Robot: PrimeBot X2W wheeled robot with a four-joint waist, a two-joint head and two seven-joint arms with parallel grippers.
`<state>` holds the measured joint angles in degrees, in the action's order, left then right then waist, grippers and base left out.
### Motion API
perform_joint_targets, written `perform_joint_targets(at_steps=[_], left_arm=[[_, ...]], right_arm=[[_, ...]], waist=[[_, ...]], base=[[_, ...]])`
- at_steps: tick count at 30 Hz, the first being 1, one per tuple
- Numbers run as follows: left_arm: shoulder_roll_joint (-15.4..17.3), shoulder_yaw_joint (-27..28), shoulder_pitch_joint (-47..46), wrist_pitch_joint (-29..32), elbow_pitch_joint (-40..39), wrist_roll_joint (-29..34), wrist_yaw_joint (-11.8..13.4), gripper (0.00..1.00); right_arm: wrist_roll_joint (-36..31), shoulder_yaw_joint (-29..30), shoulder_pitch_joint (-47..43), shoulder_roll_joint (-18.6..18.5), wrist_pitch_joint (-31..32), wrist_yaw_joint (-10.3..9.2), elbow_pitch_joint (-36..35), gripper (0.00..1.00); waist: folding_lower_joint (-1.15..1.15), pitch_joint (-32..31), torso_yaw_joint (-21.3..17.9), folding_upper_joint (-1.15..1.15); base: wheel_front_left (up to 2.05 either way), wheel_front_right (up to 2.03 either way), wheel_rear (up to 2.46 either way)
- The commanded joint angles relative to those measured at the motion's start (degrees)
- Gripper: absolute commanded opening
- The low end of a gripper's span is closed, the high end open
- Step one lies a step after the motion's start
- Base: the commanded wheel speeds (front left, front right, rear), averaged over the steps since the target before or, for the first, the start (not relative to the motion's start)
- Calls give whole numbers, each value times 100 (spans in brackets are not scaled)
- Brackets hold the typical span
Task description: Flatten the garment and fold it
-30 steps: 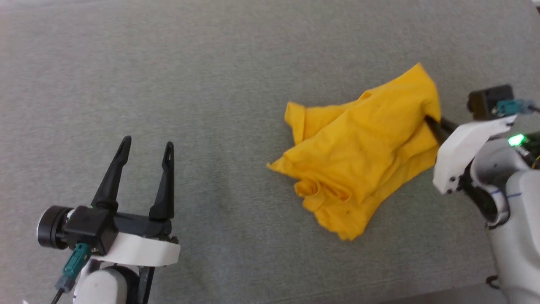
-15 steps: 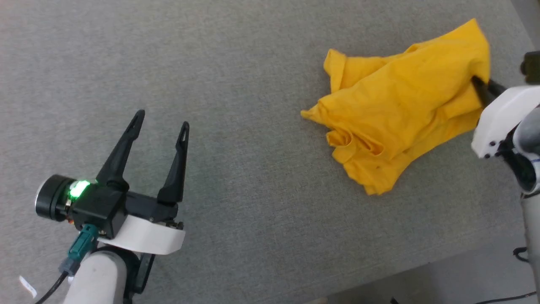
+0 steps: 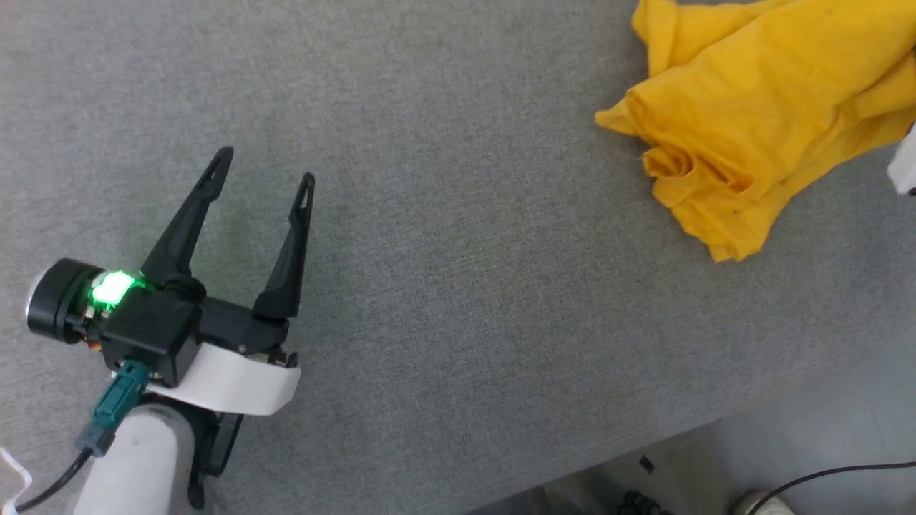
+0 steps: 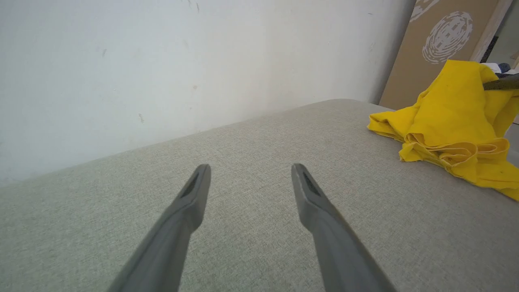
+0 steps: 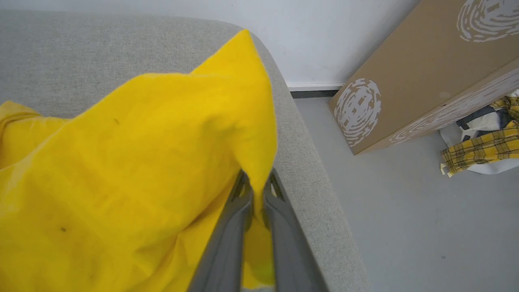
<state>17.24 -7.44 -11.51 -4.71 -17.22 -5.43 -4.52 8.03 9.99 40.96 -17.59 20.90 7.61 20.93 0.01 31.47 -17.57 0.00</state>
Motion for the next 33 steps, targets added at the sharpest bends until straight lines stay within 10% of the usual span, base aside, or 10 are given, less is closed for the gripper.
perform_joint_targets(at_steps=[1, 13, 16, 17, 33], left_arm=[[52, -12, -141, 28, -48, 58, -37, 100], [186, -162, -472, 187, -265, 107, -83, 100], [190, -190, -516, 198, -281, 99, -84, 100], [189, -200, -530, 202, -280, 99, -82, 100], [10, -271, -411, -136, 66, -60, 86, 100]], right_arm=[[-100, 98, 118, -8, -85, -12, 51, 0], [-863, 958, 514, 123, -729, -12, 760, 0], [-1031, 1155, 610, 168, -851, -12, 973, 54], [-1092, 1221, 646, 185, -891, -12, 1033, 100], [-1164, 1389, 702, 292, -1309, -12, 1260, 100]], waist=[[-1, 235, -20, 0], [-1, 701, 114, 0], [-1, 739, 150, 0], [-1, 745, 162, 0], [-1, 39, 341, 0]], base=[[0, 0, 0], [0, 0, 0], [0, 0, 0], [0, 0, 0], [0, 0, 0]])
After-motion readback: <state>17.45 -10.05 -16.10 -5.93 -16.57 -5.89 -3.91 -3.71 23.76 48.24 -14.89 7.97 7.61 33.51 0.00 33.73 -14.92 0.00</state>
